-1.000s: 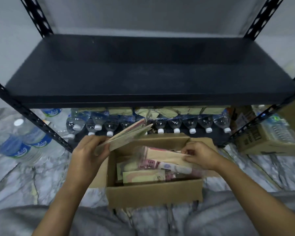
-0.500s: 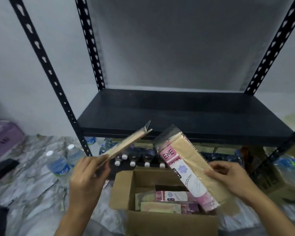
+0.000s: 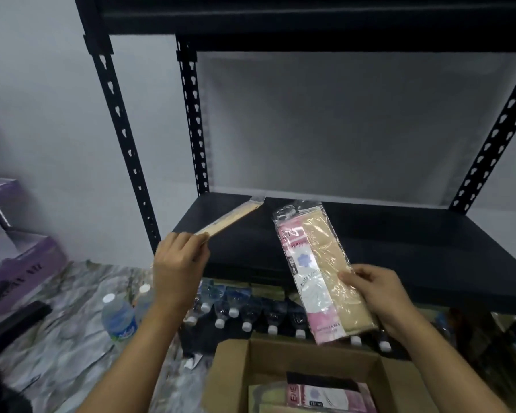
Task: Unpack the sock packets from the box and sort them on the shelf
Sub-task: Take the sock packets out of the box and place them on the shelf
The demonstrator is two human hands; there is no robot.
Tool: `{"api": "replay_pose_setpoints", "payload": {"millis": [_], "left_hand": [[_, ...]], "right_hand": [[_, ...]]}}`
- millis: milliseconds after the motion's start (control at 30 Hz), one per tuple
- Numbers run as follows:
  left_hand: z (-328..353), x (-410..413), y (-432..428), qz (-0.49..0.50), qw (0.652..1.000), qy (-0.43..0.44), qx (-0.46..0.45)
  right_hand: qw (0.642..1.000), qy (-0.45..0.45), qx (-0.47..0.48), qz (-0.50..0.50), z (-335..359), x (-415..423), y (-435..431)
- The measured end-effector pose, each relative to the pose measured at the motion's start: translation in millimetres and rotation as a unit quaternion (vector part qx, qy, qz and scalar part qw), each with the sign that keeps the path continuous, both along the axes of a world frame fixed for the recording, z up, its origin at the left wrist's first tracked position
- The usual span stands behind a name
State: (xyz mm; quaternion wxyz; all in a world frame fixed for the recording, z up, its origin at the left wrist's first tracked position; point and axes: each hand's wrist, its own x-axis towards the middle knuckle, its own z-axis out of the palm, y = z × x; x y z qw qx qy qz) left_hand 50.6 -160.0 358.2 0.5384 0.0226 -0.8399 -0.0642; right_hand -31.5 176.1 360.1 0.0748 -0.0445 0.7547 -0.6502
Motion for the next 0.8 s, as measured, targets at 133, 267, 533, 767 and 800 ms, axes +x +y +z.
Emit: {"api": "replay_pose_setpoints", "payload": {"millis": [133,267,533,767,800], "left_hand": [[8,-40,-9,0.045,0.996,-0.081,0.006],[7,-76,-21,0.110,0.967,-0.228,0.022],[0,-135,-28,0.178,0.912,-0.370,0.014],[-3,-172,-39,0.161,0.891,-0.406,0.123],[-5,-175,-43,0.153,0.891,-0.402,0.145]], "right_hand": [[1.000,-0.021,-0.021,-0.010,11,-40,-43],[0.999,-0.030,0.002,-0.014,12,-82,-88],[0.996,-0.063,0.048,-0.031,-10,-138,-153],[0.991,-0.046,0.112,-0.062,-23,-162,-192],[0.990,-0.047,0.123,-0.059,-24,-164,-197]]}}
